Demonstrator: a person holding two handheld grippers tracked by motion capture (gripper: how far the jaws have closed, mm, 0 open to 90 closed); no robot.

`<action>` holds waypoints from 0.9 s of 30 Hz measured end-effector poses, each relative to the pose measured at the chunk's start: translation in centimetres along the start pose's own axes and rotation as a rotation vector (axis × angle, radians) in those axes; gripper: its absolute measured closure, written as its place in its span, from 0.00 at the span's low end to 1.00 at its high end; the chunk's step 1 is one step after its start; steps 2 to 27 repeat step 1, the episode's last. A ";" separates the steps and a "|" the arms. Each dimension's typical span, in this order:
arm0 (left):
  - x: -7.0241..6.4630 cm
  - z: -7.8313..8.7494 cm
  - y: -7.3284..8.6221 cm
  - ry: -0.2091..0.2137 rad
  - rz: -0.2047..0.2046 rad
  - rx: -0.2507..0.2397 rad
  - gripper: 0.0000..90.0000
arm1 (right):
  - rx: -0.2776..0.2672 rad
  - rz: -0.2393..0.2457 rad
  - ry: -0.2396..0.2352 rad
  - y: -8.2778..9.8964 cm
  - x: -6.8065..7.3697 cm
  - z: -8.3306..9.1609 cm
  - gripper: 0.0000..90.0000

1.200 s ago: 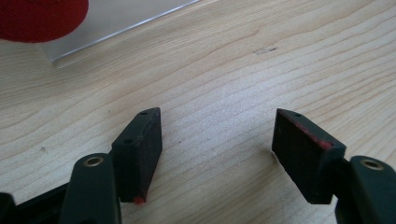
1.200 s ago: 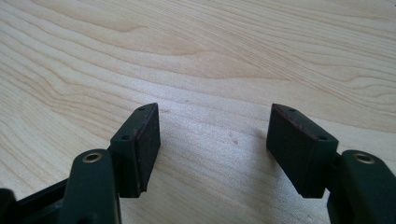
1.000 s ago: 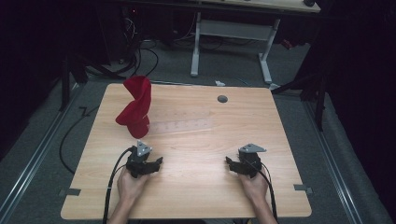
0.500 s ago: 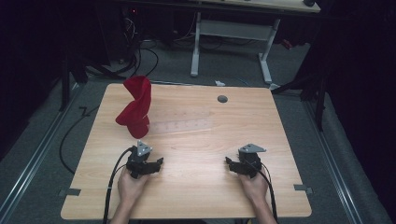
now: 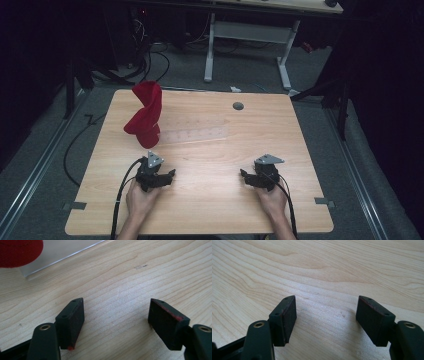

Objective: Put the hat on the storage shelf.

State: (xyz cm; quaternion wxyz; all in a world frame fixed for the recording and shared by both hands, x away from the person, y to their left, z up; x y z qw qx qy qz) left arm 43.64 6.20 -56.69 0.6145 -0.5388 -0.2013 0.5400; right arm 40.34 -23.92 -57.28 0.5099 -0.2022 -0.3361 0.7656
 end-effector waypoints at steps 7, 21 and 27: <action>0.0 0.0 0.0 -0.003 0.002 -0.001 0.32 | 0.000 0.000 0.000 0.0 0.0 0.0 0.37; 0.0 0.0 0.0 -0.003 0.002 -0.001 0.32 | 0.000 0.000 0.000 0.0 0.0 0.0 0.37; 0.0 0.0 0.0 -0.003 0.002 -0.001 0.32 | 0.000 0.000 0.000 0.0 0.0 0.0 0.37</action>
Point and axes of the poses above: each handheld gripper's, and its own axes: z roughly backward along the jaws, y roughly out of its underside, x roughly to its left, the point moved 6 cm from there along -z, roughly forward along the jaws, and after that the axes turned 4 degrees about -z, right-handed, at the moved point
